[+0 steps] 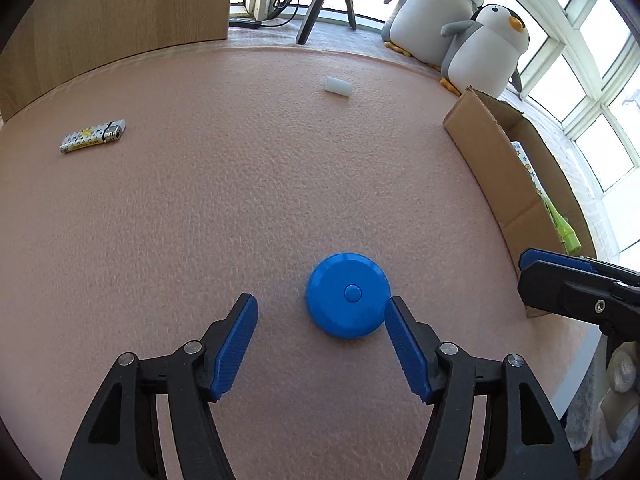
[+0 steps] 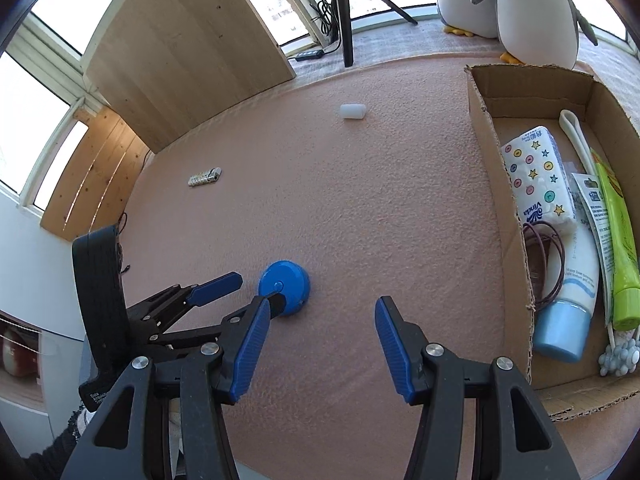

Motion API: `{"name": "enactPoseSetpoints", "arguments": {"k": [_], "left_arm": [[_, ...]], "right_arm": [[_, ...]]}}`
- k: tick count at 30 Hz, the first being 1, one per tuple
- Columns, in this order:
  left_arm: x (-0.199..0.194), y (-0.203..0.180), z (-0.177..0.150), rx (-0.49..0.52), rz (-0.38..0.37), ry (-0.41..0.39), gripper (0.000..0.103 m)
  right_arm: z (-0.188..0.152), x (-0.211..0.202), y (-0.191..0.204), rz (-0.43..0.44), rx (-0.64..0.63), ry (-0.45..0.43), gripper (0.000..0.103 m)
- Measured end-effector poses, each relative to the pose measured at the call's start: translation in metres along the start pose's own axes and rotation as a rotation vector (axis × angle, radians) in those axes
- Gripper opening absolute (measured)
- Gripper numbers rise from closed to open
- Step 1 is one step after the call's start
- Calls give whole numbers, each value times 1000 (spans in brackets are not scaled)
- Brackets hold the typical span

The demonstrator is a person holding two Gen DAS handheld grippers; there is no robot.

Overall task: Organize objects
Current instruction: 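Move the left tool to the blue round tape measure and close on it, then carry the tape measure over the box with the left tool and open it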

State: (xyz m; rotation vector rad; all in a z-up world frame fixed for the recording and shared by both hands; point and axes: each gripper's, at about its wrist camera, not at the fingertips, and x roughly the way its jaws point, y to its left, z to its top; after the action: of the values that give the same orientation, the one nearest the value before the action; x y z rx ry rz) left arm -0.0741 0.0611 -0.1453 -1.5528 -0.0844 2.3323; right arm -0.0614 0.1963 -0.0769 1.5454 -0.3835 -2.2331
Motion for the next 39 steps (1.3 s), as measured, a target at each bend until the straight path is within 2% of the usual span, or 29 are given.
{"name": "enactPoseSetpoints", "arguments": {"k": [8,15,19,23,31,39], "left_arm": [[1,6,-4,2,-59,27,69],[8,2,1,11,-101,44,59],[10,-1,3,21,-110,46,51],[11,-2,2,34,-110,46,46],[8,-7,1,42,-105,45,45],[-13,-33,6,85,-118,2,45]], "right_arm": [[10,47,10,38,-8,110,51],[13,74,12,40,-2,173,43],[14,81,11,48,7,186,40],[14,85,16,70,0,210,30],[13,81,17,62,-13,216,29],[15,47,9,58,-18,153,29]]}}
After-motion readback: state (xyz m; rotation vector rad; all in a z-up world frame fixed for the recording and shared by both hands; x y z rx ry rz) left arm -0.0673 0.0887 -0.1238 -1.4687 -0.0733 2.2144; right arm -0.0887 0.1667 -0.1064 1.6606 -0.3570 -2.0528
